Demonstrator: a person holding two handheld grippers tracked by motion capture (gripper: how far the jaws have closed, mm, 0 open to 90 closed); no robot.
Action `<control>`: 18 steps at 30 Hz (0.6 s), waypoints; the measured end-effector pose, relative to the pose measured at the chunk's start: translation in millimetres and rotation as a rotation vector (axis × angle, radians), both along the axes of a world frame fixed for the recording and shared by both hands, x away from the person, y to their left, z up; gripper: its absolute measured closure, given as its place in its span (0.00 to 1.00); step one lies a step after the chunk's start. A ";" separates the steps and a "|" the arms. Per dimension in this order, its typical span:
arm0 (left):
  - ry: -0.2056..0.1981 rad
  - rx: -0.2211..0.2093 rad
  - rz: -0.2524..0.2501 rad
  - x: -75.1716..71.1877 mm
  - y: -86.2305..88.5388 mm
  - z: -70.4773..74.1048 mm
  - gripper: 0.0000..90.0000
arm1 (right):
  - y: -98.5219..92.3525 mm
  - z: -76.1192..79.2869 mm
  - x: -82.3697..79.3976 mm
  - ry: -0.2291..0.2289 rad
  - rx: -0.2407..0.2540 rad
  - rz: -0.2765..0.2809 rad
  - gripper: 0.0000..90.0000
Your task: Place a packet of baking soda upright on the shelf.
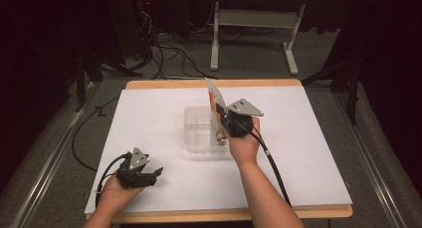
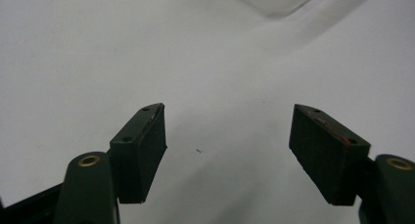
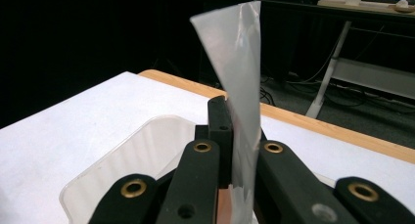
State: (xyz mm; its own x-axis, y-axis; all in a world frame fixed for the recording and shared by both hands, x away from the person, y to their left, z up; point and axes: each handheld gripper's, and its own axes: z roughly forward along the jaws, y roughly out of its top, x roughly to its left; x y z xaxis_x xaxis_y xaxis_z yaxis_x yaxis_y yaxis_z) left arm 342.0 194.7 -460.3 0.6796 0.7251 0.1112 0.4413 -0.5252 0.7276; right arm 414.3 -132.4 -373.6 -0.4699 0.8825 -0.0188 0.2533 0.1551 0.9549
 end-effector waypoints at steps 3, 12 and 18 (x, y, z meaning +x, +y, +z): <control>0.000 0.000 0.000 -0.2 0.2 0.1 0.34 | 0.3 -1.4 -0.6 0.008 0.003 -0.004 1.00; 0.000 -0.003 0.002 0.0 1.3 0.6 0.34 | -1.8 -8.3 -0.6 0.020 0.013 -0.003 1.00; -0.001 -0.003 0.002 0.0 1.4 0.7 0.34 | -0.8 -10.4 -2.9 0.022 0.016 0.000 1.00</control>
State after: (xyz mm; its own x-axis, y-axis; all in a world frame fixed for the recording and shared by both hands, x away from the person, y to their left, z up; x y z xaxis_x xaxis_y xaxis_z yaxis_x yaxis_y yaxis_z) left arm 342.1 196.1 -459.7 0.6780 0.7268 0.1098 0.4417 -0.5222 0.7295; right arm 411.4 -133.2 -384.0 -0.4703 0.8825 0.0058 0.2738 0.1397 0.9516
